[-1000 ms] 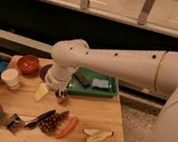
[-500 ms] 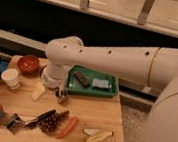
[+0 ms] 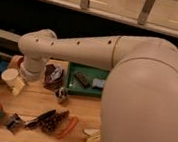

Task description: Place apple in table surface

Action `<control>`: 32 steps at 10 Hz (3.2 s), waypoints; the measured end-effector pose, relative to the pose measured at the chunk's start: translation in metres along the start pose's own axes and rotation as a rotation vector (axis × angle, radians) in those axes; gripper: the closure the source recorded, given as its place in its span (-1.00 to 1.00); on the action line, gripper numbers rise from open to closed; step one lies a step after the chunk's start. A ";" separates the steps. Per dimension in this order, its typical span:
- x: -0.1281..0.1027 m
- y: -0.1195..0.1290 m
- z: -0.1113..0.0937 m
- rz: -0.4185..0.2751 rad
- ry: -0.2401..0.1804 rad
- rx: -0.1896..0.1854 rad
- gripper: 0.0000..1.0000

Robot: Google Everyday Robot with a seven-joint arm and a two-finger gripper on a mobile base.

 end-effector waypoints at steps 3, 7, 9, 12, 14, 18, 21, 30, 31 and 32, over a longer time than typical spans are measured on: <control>-0.027 0.018 0.017 -0.069 -0.006 -0.031 -0.60; -0.026 0.014 0.018 -0.067 -0.003 -0.022 -0.60; -0.037 0.021 0.031 -0.071 -0.014 -0.009 -0.60; -0.066 0.044 0.063 -0.120 0.001 0.000 -0.60; -0.077 0.051 0.077 -0.143 -0.009 -0.023 -0.60; -0.085 0.070 0.089 -0.185 -0.017 -0.077 -0.60; -0.086 0.071 0.094 -0.185 -0.016 -0.091 -0.60; -0.084 0.104 0.157 -0.169 0.023 -0.183 -0.60; -0.083 0.107 0.160 -0.166 0.025 -0.193 -0.60; -0.082 0.110 0.164 -0.163 0.028 -0.204 -0.60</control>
